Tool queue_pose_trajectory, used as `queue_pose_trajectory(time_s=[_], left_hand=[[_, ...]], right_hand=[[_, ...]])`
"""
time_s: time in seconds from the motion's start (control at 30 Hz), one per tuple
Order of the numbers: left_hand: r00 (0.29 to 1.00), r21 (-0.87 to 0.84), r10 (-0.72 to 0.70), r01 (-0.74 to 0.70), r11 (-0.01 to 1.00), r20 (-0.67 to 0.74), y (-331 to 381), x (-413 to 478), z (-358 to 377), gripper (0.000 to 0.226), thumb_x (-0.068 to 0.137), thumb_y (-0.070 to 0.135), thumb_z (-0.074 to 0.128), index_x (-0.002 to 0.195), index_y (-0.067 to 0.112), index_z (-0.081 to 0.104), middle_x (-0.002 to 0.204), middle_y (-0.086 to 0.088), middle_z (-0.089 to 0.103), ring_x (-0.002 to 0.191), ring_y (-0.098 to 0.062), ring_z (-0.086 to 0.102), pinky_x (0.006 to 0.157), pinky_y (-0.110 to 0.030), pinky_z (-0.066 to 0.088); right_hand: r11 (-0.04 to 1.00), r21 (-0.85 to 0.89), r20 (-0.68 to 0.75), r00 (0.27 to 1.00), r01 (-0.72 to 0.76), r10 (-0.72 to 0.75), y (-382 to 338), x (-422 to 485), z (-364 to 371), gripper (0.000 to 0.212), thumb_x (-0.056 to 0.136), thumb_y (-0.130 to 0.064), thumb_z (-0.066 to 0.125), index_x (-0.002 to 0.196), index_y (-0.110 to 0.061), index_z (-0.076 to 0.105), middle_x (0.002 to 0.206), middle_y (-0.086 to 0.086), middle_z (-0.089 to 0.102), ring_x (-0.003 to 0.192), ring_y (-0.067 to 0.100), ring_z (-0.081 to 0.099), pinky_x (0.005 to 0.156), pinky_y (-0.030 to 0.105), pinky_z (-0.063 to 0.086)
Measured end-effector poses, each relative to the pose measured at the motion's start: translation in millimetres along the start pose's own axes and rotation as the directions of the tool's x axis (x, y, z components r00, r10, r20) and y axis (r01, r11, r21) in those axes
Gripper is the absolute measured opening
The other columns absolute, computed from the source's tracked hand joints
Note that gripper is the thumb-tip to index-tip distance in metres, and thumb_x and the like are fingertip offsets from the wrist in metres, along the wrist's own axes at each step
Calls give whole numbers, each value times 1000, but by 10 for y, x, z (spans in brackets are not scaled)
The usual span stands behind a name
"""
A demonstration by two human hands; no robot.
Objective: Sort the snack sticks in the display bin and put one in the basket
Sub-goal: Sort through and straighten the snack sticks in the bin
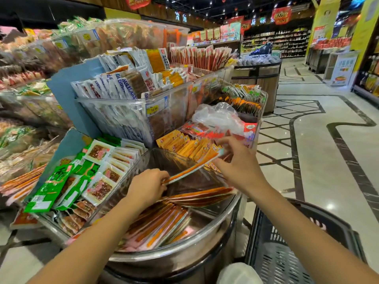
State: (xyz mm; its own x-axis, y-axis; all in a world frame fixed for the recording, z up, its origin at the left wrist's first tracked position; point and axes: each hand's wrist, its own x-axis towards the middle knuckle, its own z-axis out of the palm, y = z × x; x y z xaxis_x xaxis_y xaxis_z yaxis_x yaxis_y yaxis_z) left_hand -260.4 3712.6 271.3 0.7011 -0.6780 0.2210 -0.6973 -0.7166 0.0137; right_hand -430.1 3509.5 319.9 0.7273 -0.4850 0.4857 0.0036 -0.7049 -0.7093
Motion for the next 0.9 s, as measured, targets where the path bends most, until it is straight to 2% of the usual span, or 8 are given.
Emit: queue_pose_trajectory(time_s=[0.2,0.27,0.37,0.47,0.63,0.7,0.8,0.9], left_hand=[[996,20,20,-22,1000,85,33,129,212,20,92,24,60,108,30,69,105,3,69,101,-23,65,80,-38,53],[994,12,26,-27,1000,109,45,150,261,18,92,23,58,104,28,71,102,2,72,96,-24,67,78,-37,54],[992,21,18,-21,1000,126,75,187,299,13,91,24,61,98,24,72,97,-5,72,92,-30,68,77,-38,54],[994,73,23,-31,997,106,113,214,357,15,90,24,58,96,23,71,96,-10,71,90,-34,68,74,-40,55],[996,233,28,-48,971,88,274,210,423,18,93,17,54,97,27,69,96,-5,70,91,-33,67,68,-36,43],[994,162,10,-27,986,104,282,219,463,18,91,13,56,95,24,69,96,-7,71,91,-33,66,72,-38,50],[988,6,3,-4,1000,152,242,234,511,18,91,12,62,103,21,72,103,-4,72,99,-28,67,79,-35,49],[972,-164,44,-5,986,232,182,217,499,28,89,3,57,104,18,74,106,0,73,103,-23,67,88,-35,52]], right_hand=[[998,-50,175,984,28,-19,196,-88,37,20,89,-18,68,107,-28,70,93,-12,66,84,2,59,76,27,49],[997,-77,236,972,31,-12,240,-130,33,17,89,-25,71,106,-27,71,94,-12,66,86,1,58,76,25,47],[984,-171,216,976,48,-11,279,-198,31,17,91,-40,68,101,-26,72,94,-9,69,89,9,62,78,32,52],[961,-270,195,981,61,-8,279,-271,49,17,96,-39,63,101,-25,72,96,-8,71,92,12,63,81,36,54],[924,-377,214,977,65,18,261,-342,9,22,99,-41,57,103,-26,71,96,-8,70,93,13,63,80,33,54],[904,-423,238,970,56,51,256,-344,-11,24,99,-44,55,104,-27,72,96,-8,70,93,13,63,78,33,53],[865,-499,245,966,51,85,248,-347,-32,28,99,-47,53,105,-29,73,90,-8,69,86,13,62,70,29,48],[819,-572,222,970,49,97,205,-351,-51,29,99,-49,52,108,-31,73,91,-8,71,89,15,65,71,31,46]])
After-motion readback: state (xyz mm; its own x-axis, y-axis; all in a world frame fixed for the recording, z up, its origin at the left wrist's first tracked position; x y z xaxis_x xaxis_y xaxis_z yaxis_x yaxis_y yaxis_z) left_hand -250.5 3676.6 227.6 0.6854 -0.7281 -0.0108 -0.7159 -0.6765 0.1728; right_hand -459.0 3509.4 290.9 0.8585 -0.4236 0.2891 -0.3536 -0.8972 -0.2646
